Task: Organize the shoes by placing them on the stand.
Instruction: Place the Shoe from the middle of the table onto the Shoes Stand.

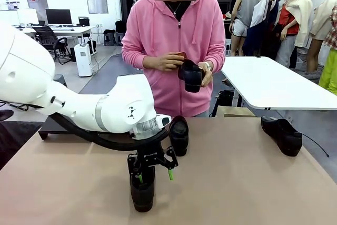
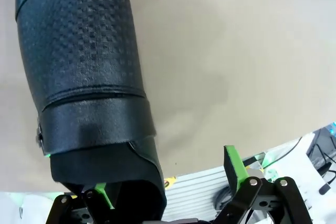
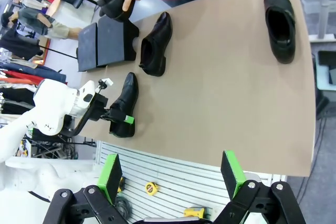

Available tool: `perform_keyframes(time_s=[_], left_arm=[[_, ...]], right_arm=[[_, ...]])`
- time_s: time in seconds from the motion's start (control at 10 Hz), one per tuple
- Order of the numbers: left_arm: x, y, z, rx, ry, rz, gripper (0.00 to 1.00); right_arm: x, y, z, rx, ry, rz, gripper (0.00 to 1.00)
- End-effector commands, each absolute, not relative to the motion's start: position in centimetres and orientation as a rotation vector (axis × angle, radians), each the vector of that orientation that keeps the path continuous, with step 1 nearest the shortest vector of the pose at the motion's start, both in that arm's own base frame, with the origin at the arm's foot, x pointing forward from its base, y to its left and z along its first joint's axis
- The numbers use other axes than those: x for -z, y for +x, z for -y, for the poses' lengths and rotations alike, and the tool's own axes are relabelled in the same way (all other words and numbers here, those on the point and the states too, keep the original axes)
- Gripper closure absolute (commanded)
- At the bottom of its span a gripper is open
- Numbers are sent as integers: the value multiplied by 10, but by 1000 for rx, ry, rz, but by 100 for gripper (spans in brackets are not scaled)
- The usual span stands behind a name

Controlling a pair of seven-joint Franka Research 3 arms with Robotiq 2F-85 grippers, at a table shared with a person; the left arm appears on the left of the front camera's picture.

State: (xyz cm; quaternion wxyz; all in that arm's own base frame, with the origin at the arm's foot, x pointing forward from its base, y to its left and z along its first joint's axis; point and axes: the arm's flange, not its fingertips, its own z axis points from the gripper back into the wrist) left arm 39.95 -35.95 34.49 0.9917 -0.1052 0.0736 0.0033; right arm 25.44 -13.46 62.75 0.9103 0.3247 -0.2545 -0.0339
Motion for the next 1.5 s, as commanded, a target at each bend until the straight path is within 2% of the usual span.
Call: perform_keyframes(time_s=[0.0,0.1,0.2,0.9,1.2,1.4], left_arm=[[-339,402,361,-5,-250,-140,0],[-340,402,362,-5,-217,-104,59],[-341,403,363,-10,-212,-89,100],[-355,402,354,-24,-197,-66,100],[-398,384,340,31,-168,-14,100],[-458,348,312,202,-186,0,100]], right_arm=[[-629,254,135,56,679,535,0],[-629,254,135,56,679,535,0],[-629,254,135,56,679,535,0],[-629,254,135,56,679,535,0],[-629,254,135,56,679,535,0],[-629,254,135,56,679,535,0]])
